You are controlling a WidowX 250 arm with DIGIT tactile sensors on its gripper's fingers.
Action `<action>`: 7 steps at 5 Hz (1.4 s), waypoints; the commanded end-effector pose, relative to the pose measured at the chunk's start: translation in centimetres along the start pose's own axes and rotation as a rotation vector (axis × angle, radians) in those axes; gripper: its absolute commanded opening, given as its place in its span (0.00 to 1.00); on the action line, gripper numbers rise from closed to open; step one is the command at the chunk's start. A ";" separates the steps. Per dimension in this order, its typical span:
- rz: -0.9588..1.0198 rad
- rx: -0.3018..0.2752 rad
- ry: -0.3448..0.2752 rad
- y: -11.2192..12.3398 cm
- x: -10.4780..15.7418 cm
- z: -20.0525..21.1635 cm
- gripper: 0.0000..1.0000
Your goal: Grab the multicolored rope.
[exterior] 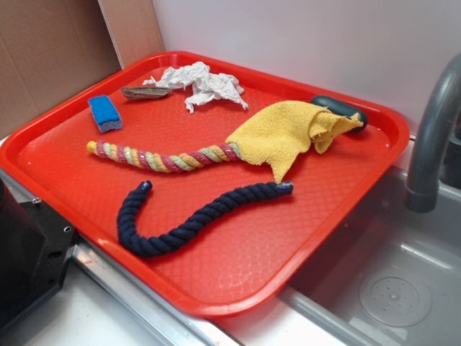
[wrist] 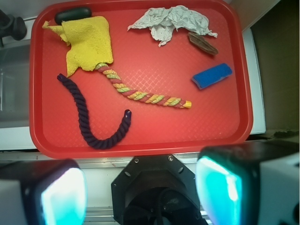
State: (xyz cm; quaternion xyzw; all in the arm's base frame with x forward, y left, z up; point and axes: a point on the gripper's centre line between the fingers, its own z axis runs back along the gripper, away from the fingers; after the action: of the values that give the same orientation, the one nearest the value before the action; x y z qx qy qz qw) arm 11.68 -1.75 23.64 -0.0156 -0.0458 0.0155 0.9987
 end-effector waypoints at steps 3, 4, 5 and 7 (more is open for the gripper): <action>-0.506 0.038 -0.092 -2.7 7.2 -7.6 1.00; -0.708 0.001 -0.118 -4.9 9.4 -11.5 1.00; -0.749 -0.045 -0.083 -4.9 9.7 -15.3 1.00; -0.773 -0.062 -0.038 -3.3 9.3 -21.6 1.00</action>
State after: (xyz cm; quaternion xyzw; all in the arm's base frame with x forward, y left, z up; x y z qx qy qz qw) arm 22.76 -4.69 2.35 -0.0316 -0.0509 -0.3583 0.9317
